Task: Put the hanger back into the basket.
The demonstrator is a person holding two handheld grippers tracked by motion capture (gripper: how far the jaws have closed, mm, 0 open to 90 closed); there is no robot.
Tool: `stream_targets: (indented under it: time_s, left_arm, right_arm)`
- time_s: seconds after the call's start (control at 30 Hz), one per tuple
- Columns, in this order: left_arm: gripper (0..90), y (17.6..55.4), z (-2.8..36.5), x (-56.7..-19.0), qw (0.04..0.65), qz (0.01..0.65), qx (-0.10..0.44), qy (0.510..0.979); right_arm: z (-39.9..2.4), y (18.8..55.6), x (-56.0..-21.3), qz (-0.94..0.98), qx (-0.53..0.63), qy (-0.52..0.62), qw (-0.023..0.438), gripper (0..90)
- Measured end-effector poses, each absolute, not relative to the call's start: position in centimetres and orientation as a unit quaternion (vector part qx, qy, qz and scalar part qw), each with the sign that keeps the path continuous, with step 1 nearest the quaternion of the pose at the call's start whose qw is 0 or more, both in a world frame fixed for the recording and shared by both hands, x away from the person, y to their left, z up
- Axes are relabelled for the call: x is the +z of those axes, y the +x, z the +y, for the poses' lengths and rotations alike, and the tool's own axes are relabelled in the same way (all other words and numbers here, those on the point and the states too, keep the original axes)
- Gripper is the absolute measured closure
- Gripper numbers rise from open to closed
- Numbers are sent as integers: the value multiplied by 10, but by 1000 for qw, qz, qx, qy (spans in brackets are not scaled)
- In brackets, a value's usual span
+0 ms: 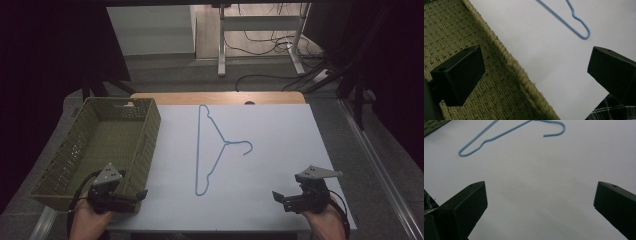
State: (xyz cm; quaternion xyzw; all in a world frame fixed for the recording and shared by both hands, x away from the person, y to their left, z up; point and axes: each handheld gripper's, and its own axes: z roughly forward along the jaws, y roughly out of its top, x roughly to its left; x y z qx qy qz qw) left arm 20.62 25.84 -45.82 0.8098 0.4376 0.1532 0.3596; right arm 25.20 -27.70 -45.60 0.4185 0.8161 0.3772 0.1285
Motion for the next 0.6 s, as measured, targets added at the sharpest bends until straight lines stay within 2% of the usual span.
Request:
stream_targets:
  time_s: [0.17,0.6]
  left_arm:
    - [14,206,258,-458,359,435,155,811]
    - [19,208,258,-459,355,434,154,814]
  right_arm:
    - [-273,255,-453,813,375,431,113,0]
    - [-265,274,-446,827,349,423,123,0]
